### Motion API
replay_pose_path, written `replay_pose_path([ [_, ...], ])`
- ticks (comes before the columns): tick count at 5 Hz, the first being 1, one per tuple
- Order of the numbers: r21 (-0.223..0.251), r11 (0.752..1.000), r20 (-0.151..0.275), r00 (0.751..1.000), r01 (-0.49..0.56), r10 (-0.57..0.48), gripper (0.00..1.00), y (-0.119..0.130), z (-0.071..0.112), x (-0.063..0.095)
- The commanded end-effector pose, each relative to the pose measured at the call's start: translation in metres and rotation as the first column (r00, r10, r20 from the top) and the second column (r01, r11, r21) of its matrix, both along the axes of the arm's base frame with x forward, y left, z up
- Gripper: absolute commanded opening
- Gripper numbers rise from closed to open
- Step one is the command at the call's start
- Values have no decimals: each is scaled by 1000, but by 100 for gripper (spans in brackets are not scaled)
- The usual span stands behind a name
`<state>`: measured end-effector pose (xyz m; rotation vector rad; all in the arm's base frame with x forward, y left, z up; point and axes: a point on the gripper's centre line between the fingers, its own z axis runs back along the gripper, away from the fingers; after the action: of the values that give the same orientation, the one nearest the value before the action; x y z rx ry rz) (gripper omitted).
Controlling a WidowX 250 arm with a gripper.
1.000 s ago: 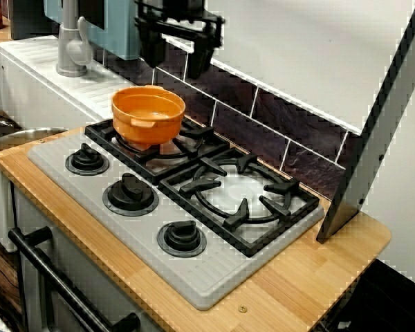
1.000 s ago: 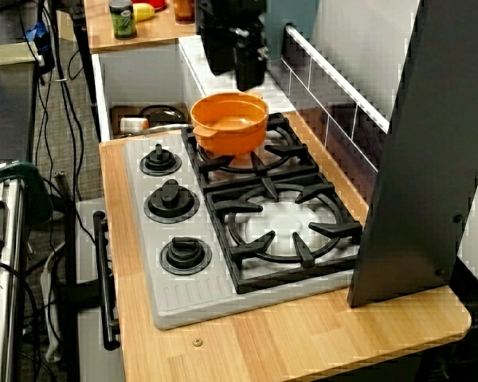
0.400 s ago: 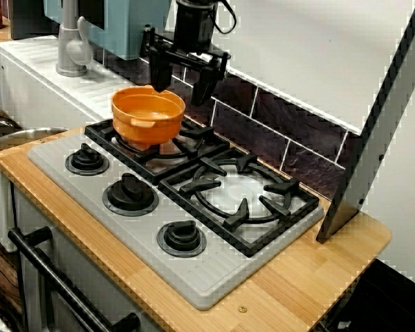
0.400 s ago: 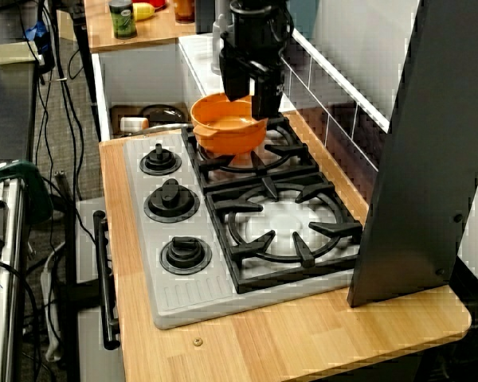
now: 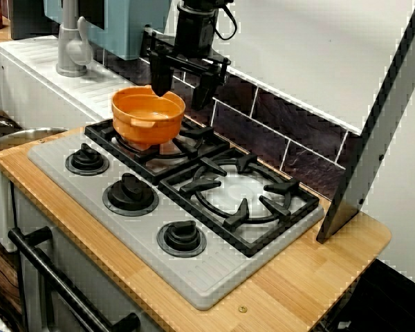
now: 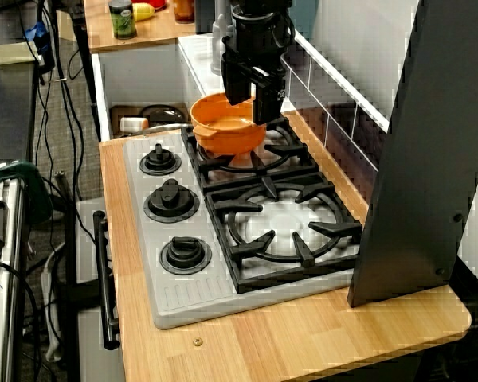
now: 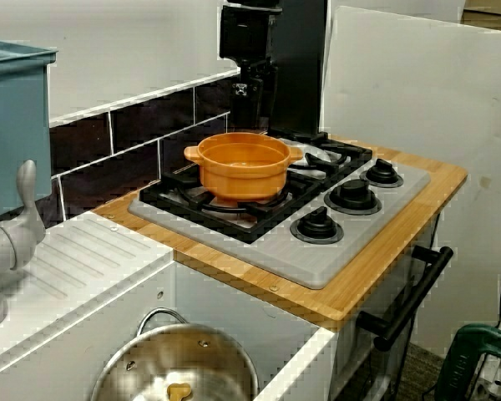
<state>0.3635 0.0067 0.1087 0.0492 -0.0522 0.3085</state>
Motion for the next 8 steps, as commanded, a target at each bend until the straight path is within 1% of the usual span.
replay_pose_path([
  [1,20,1000,24,1000,8,-9,100,5,3,-6],
  [3,35,999,11,1000,7,-7,100,10,-5,-6],
  [4,35,999,8,1000,6,-6,100,10,-6,-8],
  [5,34,999,9,1000,-1,0,0,11,-6,-10],
  [7,41,999,10,1000,-3,3,0,18,-6,-16],
  [8,35,999,15,1000,-5,5,0,18,-3,-19],
])
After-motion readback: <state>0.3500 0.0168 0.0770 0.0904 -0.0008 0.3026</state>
